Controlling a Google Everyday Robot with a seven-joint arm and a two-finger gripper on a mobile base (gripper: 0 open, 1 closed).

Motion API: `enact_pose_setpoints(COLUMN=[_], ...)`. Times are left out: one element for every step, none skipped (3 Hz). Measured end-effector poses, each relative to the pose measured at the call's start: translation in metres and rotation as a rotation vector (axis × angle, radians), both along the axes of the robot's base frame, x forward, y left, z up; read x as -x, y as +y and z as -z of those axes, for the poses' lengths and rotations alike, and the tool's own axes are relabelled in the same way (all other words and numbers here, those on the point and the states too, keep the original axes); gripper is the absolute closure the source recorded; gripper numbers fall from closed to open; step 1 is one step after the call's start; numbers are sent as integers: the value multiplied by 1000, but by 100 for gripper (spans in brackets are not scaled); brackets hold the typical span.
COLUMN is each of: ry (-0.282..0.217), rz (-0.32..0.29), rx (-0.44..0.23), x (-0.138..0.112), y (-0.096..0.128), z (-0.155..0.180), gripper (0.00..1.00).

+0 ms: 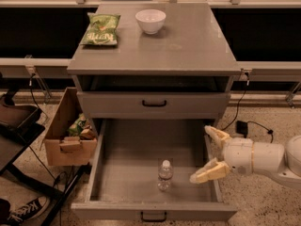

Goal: Pick water bottle from middle drawer and place on counter

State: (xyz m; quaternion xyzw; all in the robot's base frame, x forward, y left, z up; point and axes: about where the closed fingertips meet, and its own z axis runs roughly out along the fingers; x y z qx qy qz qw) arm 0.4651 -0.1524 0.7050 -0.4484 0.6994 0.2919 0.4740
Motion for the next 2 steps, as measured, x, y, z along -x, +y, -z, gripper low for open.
enact_pose_setpoints(ry=[30,61], rz=[-16,-44], rx=[-11,-78], x=[0,-9], y=[7,18], z=[15,73], gripper=[0,0])
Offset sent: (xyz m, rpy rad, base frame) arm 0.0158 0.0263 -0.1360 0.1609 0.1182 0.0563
